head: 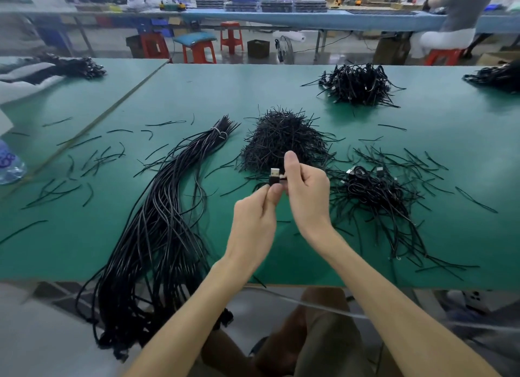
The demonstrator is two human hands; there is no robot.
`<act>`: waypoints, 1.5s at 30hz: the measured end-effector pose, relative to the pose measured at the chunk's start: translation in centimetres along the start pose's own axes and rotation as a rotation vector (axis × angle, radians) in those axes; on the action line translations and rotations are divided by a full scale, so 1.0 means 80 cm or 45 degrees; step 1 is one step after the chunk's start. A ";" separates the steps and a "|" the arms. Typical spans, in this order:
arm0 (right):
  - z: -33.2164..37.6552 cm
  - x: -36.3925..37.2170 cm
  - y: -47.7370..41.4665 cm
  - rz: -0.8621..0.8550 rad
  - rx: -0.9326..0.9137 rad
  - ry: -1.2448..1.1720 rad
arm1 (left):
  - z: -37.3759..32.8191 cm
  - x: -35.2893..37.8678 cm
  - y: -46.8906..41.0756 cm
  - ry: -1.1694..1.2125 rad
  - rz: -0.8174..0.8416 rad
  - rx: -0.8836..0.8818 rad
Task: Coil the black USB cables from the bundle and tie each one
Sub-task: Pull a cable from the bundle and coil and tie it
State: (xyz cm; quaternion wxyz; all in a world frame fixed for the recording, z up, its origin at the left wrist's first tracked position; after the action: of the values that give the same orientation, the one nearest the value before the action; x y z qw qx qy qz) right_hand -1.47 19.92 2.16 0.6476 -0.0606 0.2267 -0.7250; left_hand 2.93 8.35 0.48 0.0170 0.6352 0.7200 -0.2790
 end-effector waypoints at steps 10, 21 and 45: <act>0.001 0.024 0.041 0.224 -0.135 0.117 | -0.002 0.003 -0.003 1.168 -0.086 -0.464; -0.023 0.030 0.041 0.448 0.198 0.074 | 0.019 -0.017 -0.008 1.375 -0.081 -0.498; -0.032 0.032 0.028 0.516 0.206 -0.117 | 0.033 -0.038 -0.012 0.618 0.153 -0.346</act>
State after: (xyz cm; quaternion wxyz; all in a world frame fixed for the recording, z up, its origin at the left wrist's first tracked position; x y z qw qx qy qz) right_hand -0.83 17.96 -1.53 0.7925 0.0056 0.1457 -0.5922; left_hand 1.79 4.44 -0.25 -0.0545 0.7169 0.6948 -0.0182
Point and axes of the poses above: each hand's wrist, its own y-axis away from the middle knuckle, its own x-axis out of the palm, z = x × y, the point moved 5 cm from there along -y, towards the middle knuckle, and after that the axes turned 4 degrees about z, right-handed, at the moved point
